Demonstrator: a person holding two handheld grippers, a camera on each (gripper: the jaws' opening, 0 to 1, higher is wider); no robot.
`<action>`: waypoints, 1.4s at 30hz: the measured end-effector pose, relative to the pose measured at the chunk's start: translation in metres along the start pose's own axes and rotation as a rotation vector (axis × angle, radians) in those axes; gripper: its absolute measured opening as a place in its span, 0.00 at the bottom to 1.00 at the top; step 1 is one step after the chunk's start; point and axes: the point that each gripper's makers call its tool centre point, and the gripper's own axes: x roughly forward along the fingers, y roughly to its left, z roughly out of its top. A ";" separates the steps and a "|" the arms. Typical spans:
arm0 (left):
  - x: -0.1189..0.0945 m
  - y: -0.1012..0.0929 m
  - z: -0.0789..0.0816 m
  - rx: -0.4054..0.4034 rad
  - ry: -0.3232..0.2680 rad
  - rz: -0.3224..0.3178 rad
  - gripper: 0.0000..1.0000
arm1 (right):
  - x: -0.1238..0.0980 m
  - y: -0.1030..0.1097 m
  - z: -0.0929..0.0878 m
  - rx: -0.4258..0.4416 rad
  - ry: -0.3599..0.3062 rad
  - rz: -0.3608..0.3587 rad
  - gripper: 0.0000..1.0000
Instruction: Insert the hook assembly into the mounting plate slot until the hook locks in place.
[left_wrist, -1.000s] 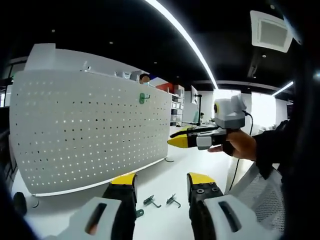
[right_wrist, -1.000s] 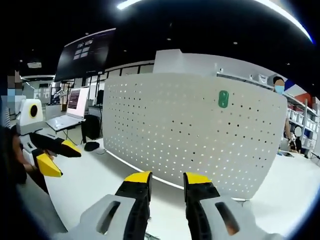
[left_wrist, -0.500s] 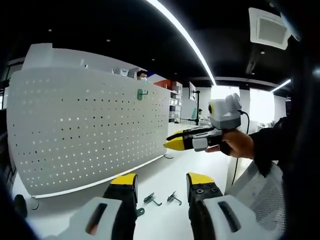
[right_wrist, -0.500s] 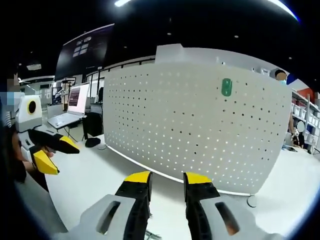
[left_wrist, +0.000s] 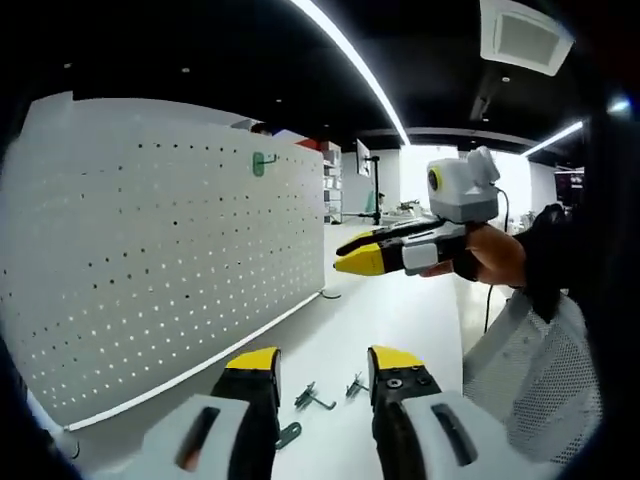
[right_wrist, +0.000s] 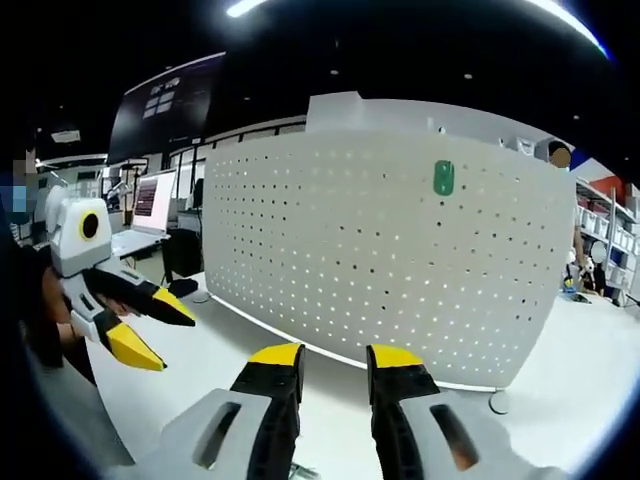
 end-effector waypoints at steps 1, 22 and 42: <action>0.002 -0.001 -0.001 0.012 0.001 -0.008 0.34 | -0.001 0.000 0.000 0.003 -0.001 -0.003 0.22; 0.068 0.008 -0.057 0.097 0.152 -0.090 0.20 | -0.017 0.001 -0.011 0.019 0.019 -0.033 0.22; 0.110 0.012 -0.094 0.179 0.271 -0.135 0.10 | -0.014 -0.005 -0.021 0.053 0.042 -0.036 0.22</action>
